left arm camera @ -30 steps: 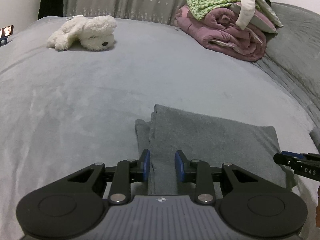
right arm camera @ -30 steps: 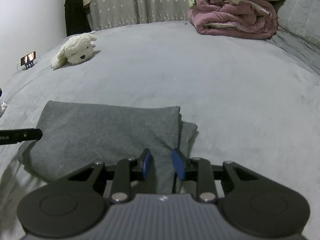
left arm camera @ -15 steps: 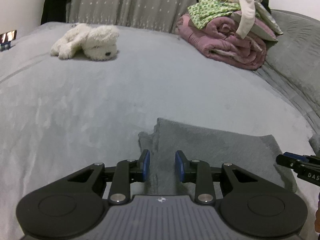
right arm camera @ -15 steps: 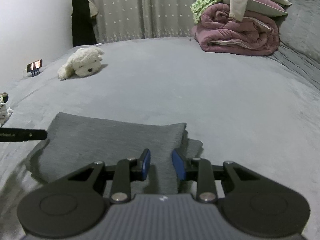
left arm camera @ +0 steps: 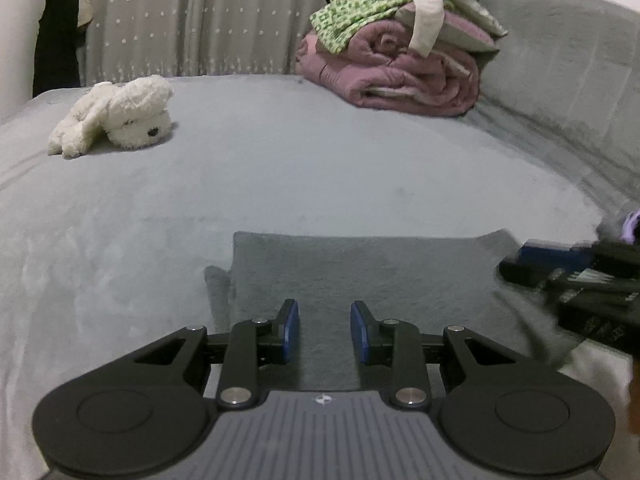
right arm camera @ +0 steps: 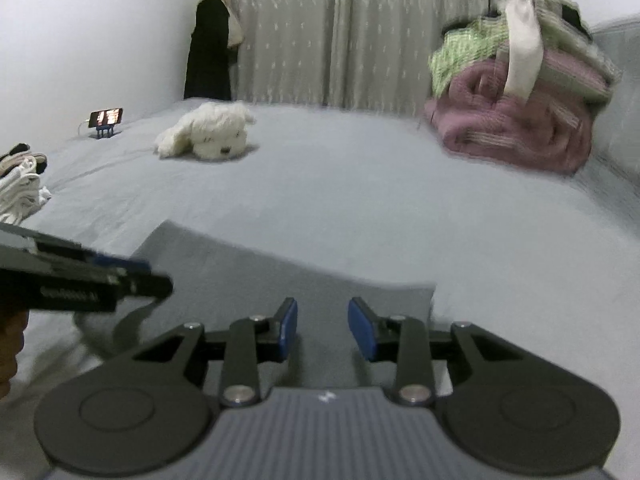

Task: Fold clothes
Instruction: 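Move the left gripper to the folded grey shirt's edge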

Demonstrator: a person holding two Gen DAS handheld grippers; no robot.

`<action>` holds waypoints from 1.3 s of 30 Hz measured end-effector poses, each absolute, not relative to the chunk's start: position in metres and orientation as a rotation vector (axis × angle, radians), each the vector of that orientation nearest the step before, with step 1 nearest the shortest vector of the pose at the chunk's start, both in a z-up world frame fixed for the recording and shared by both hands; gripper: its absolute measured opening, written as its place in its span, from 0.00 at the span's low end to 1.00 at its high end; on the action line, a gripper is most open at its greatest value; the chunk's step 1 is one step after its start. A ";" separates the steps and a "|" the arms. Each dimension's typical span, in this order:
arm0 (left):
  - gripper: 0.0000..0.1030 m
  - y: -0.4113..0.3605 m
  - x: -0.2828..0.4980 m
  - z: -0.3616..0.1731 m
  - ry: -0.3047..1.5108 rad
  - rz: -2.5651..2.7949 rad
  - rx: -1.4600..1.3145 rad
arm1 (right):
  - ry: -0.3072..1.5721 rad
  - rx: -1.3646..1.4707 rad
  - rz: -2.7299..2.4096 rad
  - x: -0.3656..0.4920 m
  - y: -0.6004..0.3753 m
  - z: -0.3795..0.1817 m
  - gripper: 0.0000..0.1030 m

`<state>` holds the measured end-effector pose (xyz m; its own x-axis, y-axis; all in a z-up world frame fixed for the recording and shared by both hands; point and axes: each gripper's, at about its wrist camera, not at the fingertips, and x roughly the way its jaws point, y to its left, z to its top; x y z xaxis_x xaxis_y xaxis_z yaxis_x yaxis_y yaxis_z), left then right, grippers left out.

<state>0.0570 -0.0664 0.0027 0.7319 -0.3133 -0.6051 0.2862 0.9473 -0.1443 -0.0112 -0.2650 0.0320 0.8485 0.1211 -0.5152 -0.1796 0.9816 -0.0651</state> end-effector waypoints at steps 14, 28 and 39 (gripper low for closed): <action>0.29 -0.065 0.065 -0.003 0.680 -0.299 -0.039 | 0.598 -0.123 0.190 0.011 -0.253 0.012 0.33; 0.29 -0.045 0.080 0.000 0.711 -0.267 -0.123 | 0.657 -0.040 0.096 0.028 -0.289 0.007 0.44; 0.29 -0.016 0.091 0.005 0.755 -0.204 -0.246 | 0.713 0.081 -0.014 0.031 -0.324 0.014 0.45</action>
